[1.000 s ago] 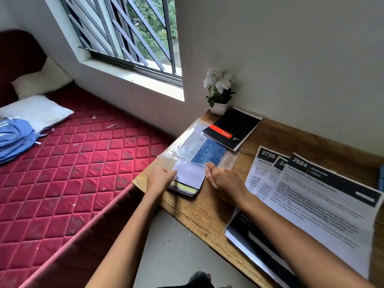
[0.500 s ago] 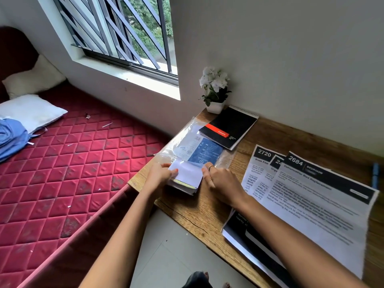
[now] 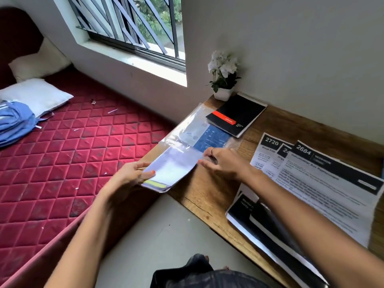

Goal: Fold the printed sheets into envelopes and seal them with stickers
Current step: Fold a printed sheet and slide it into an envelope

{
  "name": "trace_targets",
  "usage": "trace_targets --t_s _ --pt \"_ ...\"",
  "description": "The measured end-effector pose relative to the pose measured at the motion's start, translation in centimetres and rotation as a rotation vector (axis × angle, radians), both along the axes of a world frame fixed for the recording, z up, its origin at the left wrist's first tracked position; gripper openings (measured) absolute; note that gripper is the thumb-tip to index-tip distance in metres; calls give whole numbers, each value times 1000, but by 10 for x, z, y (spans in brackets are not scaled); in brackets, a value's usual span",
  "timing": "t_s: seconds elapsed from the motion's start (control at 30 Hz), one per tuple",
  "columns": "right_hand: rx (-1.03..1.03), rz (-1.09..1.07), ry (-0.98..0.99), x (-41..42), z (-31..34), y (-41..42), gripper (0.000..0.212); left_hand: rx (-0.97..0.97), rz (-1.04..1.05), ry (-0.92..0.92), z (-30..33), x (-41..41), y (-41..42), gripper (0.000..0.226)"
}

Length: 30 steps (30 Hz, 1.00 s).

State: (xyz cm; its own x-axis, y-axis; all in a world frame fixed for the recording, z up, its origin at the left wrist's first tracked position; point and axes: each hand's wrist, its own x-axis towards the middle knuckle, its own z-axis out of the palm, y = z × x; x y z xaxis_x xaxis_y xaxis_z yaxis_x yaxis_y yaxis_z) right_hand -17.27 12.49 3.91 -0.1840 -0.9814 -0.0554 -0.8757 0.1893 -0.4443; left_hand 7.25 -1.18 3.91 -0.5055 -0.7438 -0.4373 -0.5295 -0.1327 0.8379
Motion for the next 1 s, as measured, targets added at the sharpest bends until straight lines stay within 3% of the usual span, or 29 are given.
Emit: trace_targets --t_s 0.1,0.2,0.33,0.4,0.5,0.57,0.67,0.73,0.8,0.9,1.0 --pt "132 64 70 -4 0 -12 59 -15 -9 -39 6 39 -1 27" --pt "202 99 105 -2 0 -22 50 30 21 -29 13 74 0 26" --pt "187 60 109 3 -5 -25 38 62 -63 -44 27 113 6 45" --pt "171 46 85 4 -5 -27 38 83 -81 -59 39 134 8 33" --pt "131 64 89 4 -6 -25 39 43 -100 -20 56 160 6 57" --pt "79 51 33 1 -7 -23 36 35 -69 68 66 159 7 48" --pt "22 -32 -105 -1 -11 -20 40 21 -36 184 68 130 7 51" --pt "-30 -147 -287 -1 -10 -19 49 9 -47 245 63 94 8 30" --pt "-96 -308 -599 0 -6 -16 54 -3 6 280 52 53 13 8" --pt "-155 -541 -1104 -2 3 -8 60 27 9 288 31 1 16 21" --pt "-187 -590 -1264 -5 9 0 38 45 -8 262 15 -38 19 26"
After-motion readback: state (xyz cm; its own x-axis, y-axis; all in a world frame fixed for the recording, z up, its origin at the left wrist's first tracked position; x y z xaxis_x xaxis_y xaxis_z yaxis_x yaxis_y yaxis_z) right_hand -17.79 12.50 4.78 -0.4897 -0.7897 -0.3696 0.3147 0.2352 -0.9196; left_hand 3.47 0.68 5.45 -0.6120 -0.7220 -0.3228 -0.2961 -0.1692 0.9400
